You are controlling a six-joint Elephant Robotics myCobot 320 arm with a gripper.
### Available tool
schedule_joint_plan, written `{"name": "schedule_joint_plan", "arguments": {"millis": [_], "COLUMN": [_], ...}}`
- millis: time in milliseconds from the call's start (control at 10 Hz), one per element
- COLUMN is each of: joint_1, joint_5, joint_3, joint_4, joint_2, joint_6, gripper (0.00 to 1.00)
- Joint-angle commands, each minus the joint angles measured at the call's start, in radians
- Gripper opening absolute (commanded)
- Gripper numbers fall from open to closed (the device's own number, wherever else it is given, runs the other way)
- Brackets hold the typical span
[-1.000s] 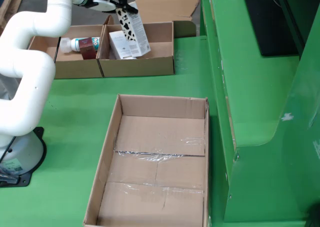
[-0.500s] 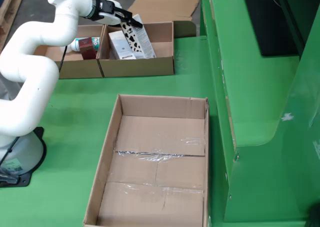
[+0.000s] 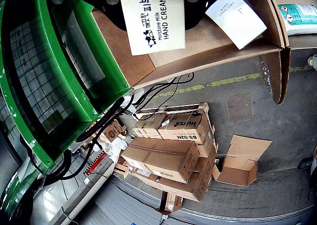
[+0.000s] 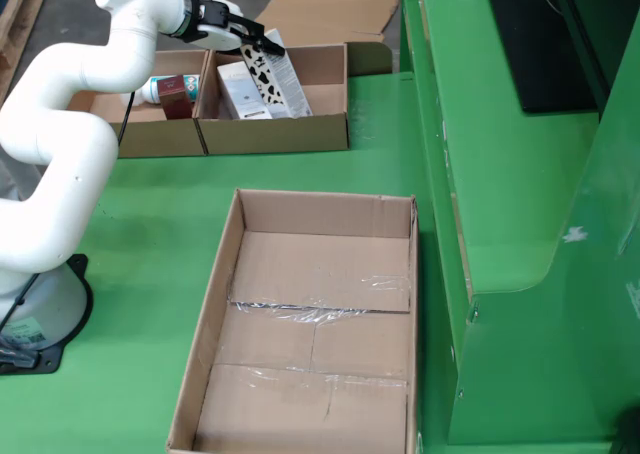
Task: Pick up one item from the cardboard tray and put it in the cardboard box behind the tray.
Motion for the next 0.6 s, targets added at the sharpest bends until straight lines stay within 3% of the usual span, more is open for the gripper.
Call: {"name": "schedule_joint_plan", "arguments": {"millis": [0, 400, 500], "joint_1": [-0.009, -0.009, -0.009], "joint_5": [0.007, 0.007, 0.007], "joint_3": [0.015, 0.015, 0.015], "joint_4": [-0.003, -0.003, -0.003], "joint_2": [0.015, 0.015, 0.015], "joint_6": [-0.006, -0.006, -0.006], "gripper": [0.00, 0.00, 0.10]}}
